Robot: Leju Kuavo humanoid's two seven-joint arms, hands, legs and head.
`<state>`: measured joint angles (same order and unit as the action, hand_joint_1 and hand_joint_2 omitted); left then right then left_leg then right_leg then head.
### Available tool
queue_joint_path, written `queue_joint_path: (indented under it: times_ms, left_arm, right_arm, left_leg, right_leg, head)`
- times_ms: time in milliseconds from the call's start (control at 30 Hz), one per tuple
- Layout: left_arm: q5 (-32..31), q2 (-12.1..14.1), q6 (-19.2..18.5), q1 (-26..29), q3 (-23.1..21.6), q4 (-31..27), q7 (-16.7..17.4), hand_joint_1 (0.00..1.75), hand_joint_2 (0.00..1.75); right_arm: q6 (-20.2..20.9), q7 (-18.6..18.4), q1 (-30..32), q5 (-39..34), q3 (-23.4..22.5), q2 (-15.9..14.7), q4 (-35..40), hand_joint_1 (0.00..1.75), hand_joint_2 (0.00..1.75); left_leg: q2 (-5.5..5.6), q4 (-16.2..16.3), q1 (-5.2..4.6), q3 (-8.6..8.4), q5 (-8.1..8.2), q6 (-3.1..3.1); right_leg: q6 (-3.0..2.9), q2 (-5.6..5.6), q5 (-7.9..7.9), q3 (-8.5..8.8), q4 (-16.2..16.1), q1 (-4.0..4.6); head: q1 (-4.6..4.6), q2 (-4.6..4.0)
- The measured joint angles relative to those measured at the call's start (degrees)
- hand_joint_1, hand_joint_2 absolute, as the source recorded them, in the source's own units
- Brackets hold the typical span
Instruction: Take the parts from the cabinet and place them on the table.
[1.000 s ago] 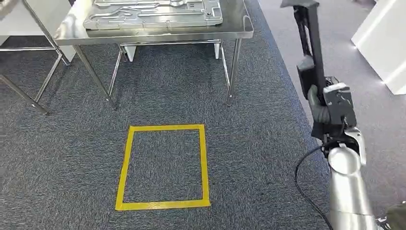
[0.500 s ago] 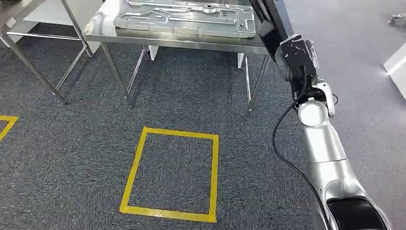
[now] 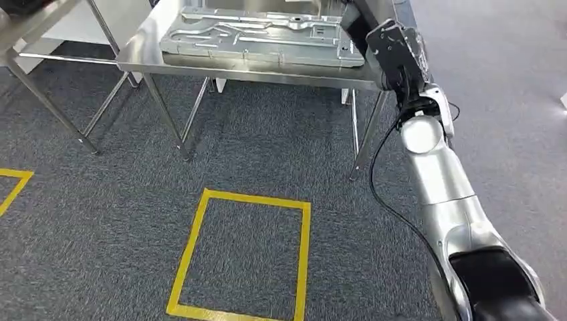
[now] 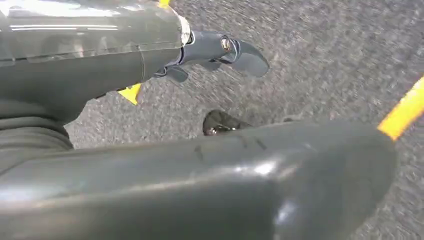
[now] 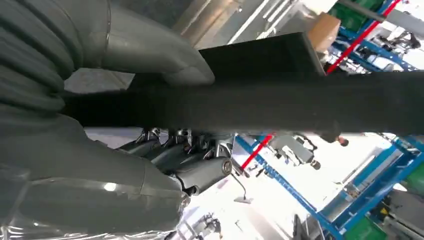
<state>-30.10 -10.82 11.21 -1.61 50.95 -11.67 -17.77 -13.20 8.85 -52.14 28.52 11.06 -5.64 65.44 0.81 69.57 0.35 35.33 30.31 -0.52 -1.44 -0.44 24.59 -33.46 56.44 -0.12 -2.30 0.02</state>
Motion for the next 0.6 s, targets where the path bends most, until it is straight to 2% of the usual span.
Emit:
queue_joint_path:
  times_ms: [33, 67, 100, 133, 167, 200, 233, 267, 300, 333, 367, 400, 433, 467, 500, 533, 567, 600]
  left_arm:
    - [-0.07, 0.00, 0.04, 0.11, 0.07, 0.00, 0.07, 0.00, 0.00]
    - [-0.09, 0.00, 0.07, 0.21, 0.11, 0.00, 0.11, 0.00, 0.00]
    - [-0.29, 0.00, 0.07, 0.26, 0.13, 0.00, 0.11, 0.00, 0.00]
    - [-0.44, 0.00, 0.07, 0.35, 0.15, 0.00, 0.13, 0.00, 0.00]
    - [-0.55, 0.00, 0.07, 0.38, 0.15, 0.00, 0.15, 0.00, 0.00]
    - [-0.72, 0.00, 0.04, 0.43, 0.15, 0.00, 0.17, 0.00, 0.00]
    - [-0.87, 0.00, 0.04, 0.74, 0.17, 0.02, 0.26, 0.00, 0.00]
    - [-0.96, 0.00, 0.00, 0.84, 0.20, 0.22, 0.33, 0.00, 0.00]
    - [-1.12, 0.00, 0.00, 0.68, 0.20, 0.22, 0.39, 0.00, 0.00]
    - [-1.22, -0.02, -0.02, 0.59, 0.20, 0.22, 0.48, 0.00, 0.00]
    - [-1.29, 0.00, -0.04, 0.59, 0.22, 0.22, 0.55, 0.00, 0.00]
    - [-1.46, -0.02, -0.18, 0.59, 0.22, 0.20, 0.59, 0.00, 0.00]
    - [-1.62, -0.02, -0.22, 0.57, 0.22, 0.22, 0.61, 0.00, 0.00]
    - [-1.68, -0.02, -0.30, 0.44, 0.22, 0.22, 0.63, 0.00, 0.00]
    - [-1.70, -0.02, -0.35, 0.30, 0.22, 0.22, 0.63, 0.00, 0.00]
    - [-1.77, -0.02, -0.46, 0.23, 0.22, 0.22, 0.65, 0.00, 0.00]
    - [-1.79, -0.02, -0.50, 0.29, 0.22, 0.22, 0.68, 0.00, 0.00]
    - [-1.79, -0.02, -0.55, 0.33, 0.22, 0.22, 0.79, 0.00, 0.00]
  right_arm:
    - [0.00, 0.00, -0.05, 0.06, 0.20, 0.28, -0.24, 1.75, 1.75]
    - [-0.13, -0.09, -0.03, 0.40, 0.35, 0.41, -0.44, 1.75, 1.75]
    - [-0.46, -0.20, 0.04, 0.83, 0.61, 0.46, -0.66, 1.75, 1.75]
    - [-1.05, -0.35, 0.18, 1.14, 0.66, 0.46, -0.76, 1.75, 1.75]
    - [-1.47, -0.46, 0.37, 1.18, 0.70, 0.48, -0.76, 1.75, 1.75]
    - [-1.99, -0.55, 0.56, 1.18, 0.70, 0.50, -0.70, 1.75, 1.75]
    - [-2.30, -0.66, 0.91, 1.18, 0.70, 0.50, -0.59, 1.75, 1.75]
    - [-2.58, -0.68, 1.21, 1.18, 0.70, 0.52, -0.61, 1.75, 1.75]
    - [-2.89, -0.87, 1.24, 1.29, 0.70, 0.55, -0.26, 1.75, 1.75]
    - [-3.02, -1.14, 1.68, 1.49, 0.72, 0.55, 0.07, 1.75, 1.75]
    - [-3.28, -1.29, 1.97, 1.90, 0.70, 0.55, 0.75, 1.75, 1.75]
    - [-3.32, -1.60, 2.16, 2.41, 0.70, 0.55, 1.25, 1.75, 1.75]
    - [-3.39, -2.10, 2.47, 3.06, 0.68, 0.46, 1.84, 1.75, 1.75]
    - [-3.39, -2.31, 2.65, 3.58, 0.68, 0.48, 2.38, 1.75, 1.75]
    - [-3.39, -2.62, 2.93, 3.85, 0.63, 0.44, 2.71, 1.75, 1.75]
    - [-3.41, -2.91, 3.42, 4.13, 0.50, 0.28, 2.93, 1.75, 1.75]
    - [-3.39, -3.13, 4.02, 4.33, 0.44, 0.20, 3.08, 1.75, 1.75]
    - [-3.39, -3.28, 4.57, 4.50, 0.39, 0.17, 3.32, 1.75, 1.75]
  left_leg:
    - [-0.06, 3.41, 0.03, 2.62, 2.29, -0.14]
    - [-0.10, 5.46, 0.04, 4.71, 4.33, -0.25]
    - [-0.15, 5.41, 0.09, 5.95, 5.16, -0.41]
    - [-0.26, 2.99, 0.15, 6.08, 4.67, -0.43]
    - [-0.40, -1.01, 0.19, 5.42, 2.33, -0.24]
    - [-0.54, -5.56, 0.21, 4.47, -1.69, -0.05]
    - [-0.74, -10.14, 0.23, 3.85, -7.92, 0.01]
    - [-0.98, -10.77, -0.02, 4.18, -9.51, 0.47]
    - [-1.00, -10.71, -0.23, 3.59, -8.42, 1.04]
    - [-0.97, -10.90, -0.18, 3.46, -8.64, 1.55]
    - [-0.97, -11.10, -0.30, 2.97, -8.16, 2.05]
    - [-0.88, -11.33, -0.10, 2.23, -7.93, 2.41]
    - [-0.84, -11.71, 0.02, 1.46, -7.59, 2.74]
    - [-0.80, -11.97, 0.04, 0.88, -7.19, 2.97]
    - [-0.72, -12.14, 0.06, 0.27, -6.71, 3.09]
    - [-0.49, -12.24, 0.06, -0.50, -6.07, 3.08]
    - [-0.28, -12.25, 0.08, -1.41, -5.26, 3.06]
    - [-0.13, -12.25, 0.09, -2.39, -4.51, 3.04]
  right_leg:
    - [-0.07, -0.06, 0.66, 0.62, 0.00, 0.06]
    - [-0.03, -0.10, 1.32, 1.35, 0.01, 0.05]
    - [0.13, 0.19, 2.03, 2.27, 0.02, 0.04]
    - [0.31, 0.14, 2.91, 3.37, 0.03, 0.01]
    - [0.52, 0.04, 3.78, 4.53, 0.04, -0.02]
    - [0.72, -0.19, 4.68, 5.63, 0.05, -0.06]
    - [0.99, -0.43, 5.60, 6.15, -0.05, -0.03]
    - [1.30, -0.31, 6.30, 6.93, 0.54, 0.11]
    - [1.72, -0.21, 6.64, 6.70, -0.10, 0.25]
    - [2.19, -0.19, 6.72, 7.43, -0.35, 0.25]
    - [2.68, -0.14, 6.38, 7.46, 0.05, 0.18]
    - [2.89, -0.15, 6.32, 7.37, 0.96, 0.07]
    - [3.20, -0.05, 5.64, 5.77, 3.86, -0.18]
    - [3.54, 0.01, 5.67, 3.28, 7.74, -0.22]
    - [3.77, 0.13, 6.70, 0.34, 11.81, -0.28]
    - [3.89, 0.18, 8.92, -2.58, 15.36, -0.33]
    - [3.90, 0.19, 11.50, -5.06, 17.58, -0.34]
    - [3.79, 0.18, 13.03, -6.54, 17.78, -0.37]
  head:
    - [0.02, 0.00]
    - [0.00, 0.00]
    - [0.00, 0.00]
    - [0.00, 0.00]
    - [0.00, 0.00]
    - [0.00, 0.00]
    - [0.02, 0.00]
    - [0.02, 0.00]
    - [0.02, -0.02]
    - [-0.04, 0.00]
    - [-0.04, 0.00]
    - [-0.02, 0.00]
    - [0.00, 0.00]
    - [-0.02, 0.00]
    - [-0.02, 0.00]
    - [-0.02, 0.00]
    - [0.00, 0.00]
    - [0.00, 0.00]
